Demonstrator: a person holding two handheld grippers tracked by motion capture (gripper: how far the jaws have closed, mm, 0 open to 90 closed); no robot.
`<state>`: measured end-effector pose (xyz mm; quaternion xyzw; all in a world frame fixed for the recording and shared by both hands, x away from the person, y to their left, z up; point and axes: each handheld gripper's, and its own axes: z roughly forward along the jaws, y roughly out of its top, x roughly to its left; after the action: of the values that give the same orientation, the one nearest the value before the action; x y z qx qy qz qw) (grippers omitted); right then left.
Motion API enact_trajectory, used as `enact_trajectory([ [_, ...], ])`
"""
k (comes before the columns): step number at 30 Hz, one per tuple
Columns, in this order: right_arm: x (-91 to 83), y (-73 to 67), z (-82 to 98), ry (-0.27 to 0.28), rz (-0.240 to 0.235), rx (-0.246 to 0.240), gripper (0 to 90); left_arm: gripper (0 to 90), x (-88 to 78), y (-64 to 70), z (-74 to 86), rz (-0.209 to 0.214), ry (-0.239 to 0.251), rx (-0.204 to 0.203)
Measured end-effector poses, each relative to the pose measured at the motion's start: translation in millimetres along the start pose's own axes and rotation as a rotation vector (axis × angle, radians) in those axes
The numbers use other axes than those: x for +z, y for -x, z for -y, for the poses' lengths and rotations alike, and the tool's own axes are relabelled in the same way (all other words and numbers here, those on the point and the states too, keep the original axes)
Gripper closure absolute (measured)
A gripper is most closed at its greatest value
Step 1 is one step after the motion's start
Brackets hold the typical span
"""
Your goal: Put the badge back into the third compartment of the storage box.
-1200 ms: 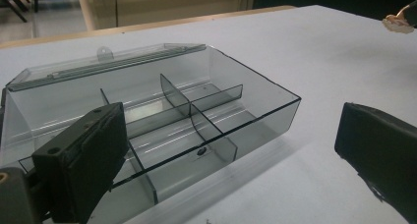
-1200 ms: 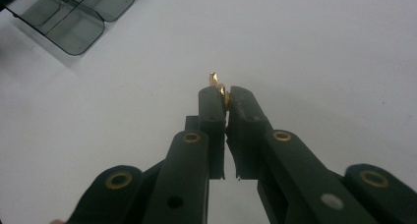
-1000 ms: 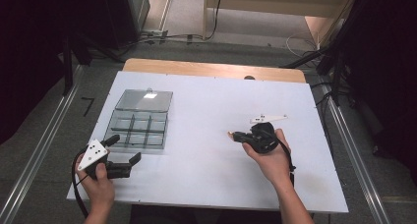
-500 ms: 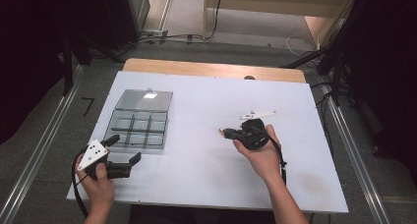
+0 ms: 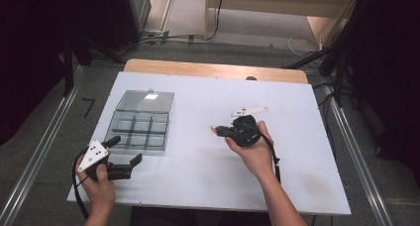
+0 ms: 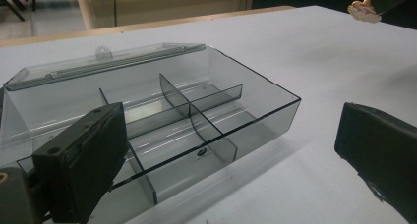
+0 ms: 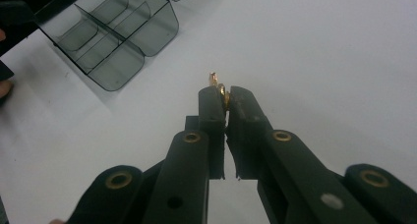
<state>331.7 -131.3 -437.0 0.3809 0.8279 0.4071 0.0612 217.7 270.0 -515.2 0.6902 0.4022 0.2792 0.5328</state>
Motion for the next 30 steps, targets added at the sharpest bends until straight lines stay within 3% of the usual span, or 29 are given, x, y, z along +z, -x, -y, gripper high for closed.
enact_trajectory([
  [17,11.8,-15.2,-16.8,0.017,-0.039,-0.008,82.8,0.0,-0.2,-0.5,0.1,-0.001,-0.001,-0.003],
  [30,23.7,-29.4,-31.8,0.013,-0.048,-0.045,82.8,0.0,-0.2,-0.8,0.1,0.0,0.002,-0.007],
])
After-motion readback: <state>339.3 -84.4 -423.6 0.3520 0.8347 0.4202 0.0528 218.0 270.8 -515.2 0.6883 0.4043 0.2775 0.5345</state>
